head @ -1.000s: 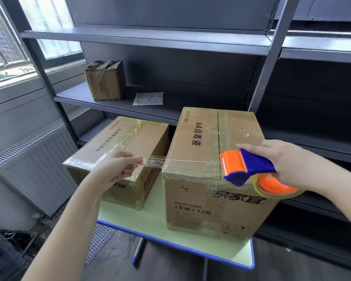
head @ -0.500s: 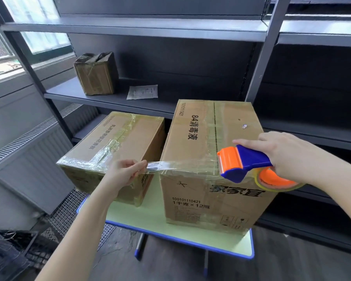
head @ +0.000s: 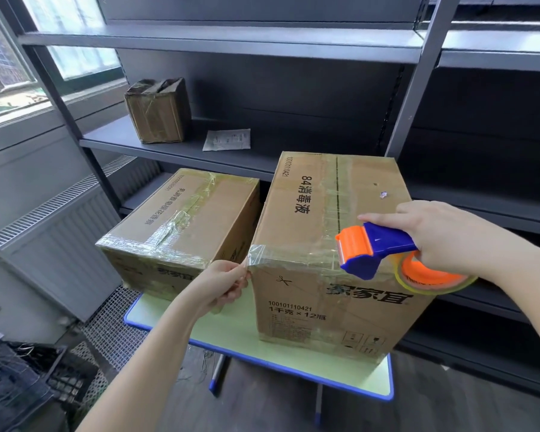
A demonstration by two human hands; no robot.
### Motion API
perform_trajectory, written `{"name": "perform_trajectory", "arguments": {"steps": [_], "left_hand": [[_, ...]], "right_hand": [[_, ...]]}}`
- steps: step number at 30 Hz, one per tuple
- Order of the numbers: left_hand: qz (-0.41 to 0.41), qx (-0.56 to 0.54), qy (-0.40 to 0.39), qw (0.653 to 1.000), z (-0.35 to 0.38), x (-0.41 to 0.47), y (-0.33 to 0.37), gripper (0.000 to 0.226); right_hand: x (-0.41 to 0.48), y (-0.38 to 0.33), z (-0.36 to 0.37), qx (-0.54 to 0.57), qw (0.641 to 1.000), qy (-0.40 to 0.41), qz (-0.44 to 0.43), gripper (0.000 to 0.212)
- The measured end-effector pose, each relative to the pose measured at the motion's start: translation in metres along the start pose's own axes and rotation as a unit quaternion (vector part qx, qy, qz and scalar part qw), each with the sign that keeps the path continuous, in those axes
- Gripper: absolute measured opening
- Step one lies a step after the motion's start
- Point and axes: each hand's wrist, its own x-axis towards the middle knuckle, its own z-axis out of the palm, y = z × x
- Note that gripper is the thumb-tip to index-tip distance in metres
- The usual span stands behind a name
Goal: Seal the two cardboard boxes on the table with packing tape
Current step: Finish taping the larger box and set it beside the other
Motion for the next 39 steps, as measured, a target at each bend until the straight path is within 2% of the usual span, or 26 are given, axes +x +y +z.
{"name": "perform_trajectory", "arguments": {"steps": [6, 10, 14, 15, 17, 19, 21, 22, 24, 26, 28, 33, 35, 39], "left_hand": [[-0.015, 0.137, 0.016, 0.990, -0.006, -0.001, 0.018, 0.040], [-0.051, 0.108, 0.013, 0.993, -0.008, 0.000, 0.022, 0.041], [-0.124, 0.110, 0.009, 0.986, -0.002, 0.001, 0.005, 0.062], [-0.119, 0.087, 0.021, 0.989, 0.000, 0.001, 0.001, 0.060], [-0.052, 0.089, 0.094, 0.990, 0.005, -0.001, -0.002, 0.036], [0.067, 0.146, 0.245, 0.956, 0.010, -0.007, -0.001, 0.018], [0.237, 0.179, 0.366, 0.882, 0.018, -0.020, 0.009, 0.018], [0.317, 0.217, 0.375, 0.844, 0.026, -0.029, 0.016, 0.016], [0.408, 0.335, 0.324, 0.785, 0.048, -0.039, 0.026, 0.036], [0.419, 0.430, 0.294, 0.743, 0.074, -0.039, 0.029, 0.056], [0.389, 0.475, 0.301, 0.730, 0.091, -0.033, 0.028, 0.064], [0.401, 0.512, 0.321, 0.688, 0.095, -0.021, 0.021, 0.054], [0.393, 0.523, 0.314, 0.688, 0.085, -0.017, 0.023, 0.053], [0.372, 0.526, 0.274, 0.714, 0.052, -0.008, 0.028, 0.061]], "right_hand": [[0.003, 0.000, 0.000, -0.004, 1.000, 0.001, -0.024, 0.082], [0.001, 0.001, -0.001, 0.011, 1.000, -0.006, -0.023, 0.081], [-0.002, 0.005, -0.001, 0.009, 1.000, -0.006, -0.011, 0.081], [-0.003, 0.005, -0.001, 0.014, 1.000, -0.006, -0.005, 0.081], [-0.004, 0.005, -0.001, 0.019, 1.000, -0.007, 0.003, 0.081], [-0.004, 0.006, 0.000, 0.023, 1.000, -0.007, 0.009, 0.080], [-0.004, 0.009, 0.000, 0.025, 1.000, -0.007, 0.011, 0.080], [-0.004, 0.010, 0.000, 0.018, 1.000, -0.007, 0.008, 0.080], [-0.003, 0.013, -0.001, -0.006, 1.000, -0.004, 0.002, 0.080], [-0.002, 0.019, -0.003, -0.036, 0.999, 0.007, -0.003, 0.080], [-0.002, 0.025, -0.004, -0.049, 0.999, 0.020, -0.004, 0.080], [-0.007, 0.027, 0.004, -0.007, 1.000, 0.004, -0.016, 0.081], [-0.006, 0.023, 0.005, 0.006, 1.000, 0.020, -0.022, 0.079], [0.011, 0.001, 0.006, 0.032, 0.998, 0.049, -0.018, 0.074]]}}
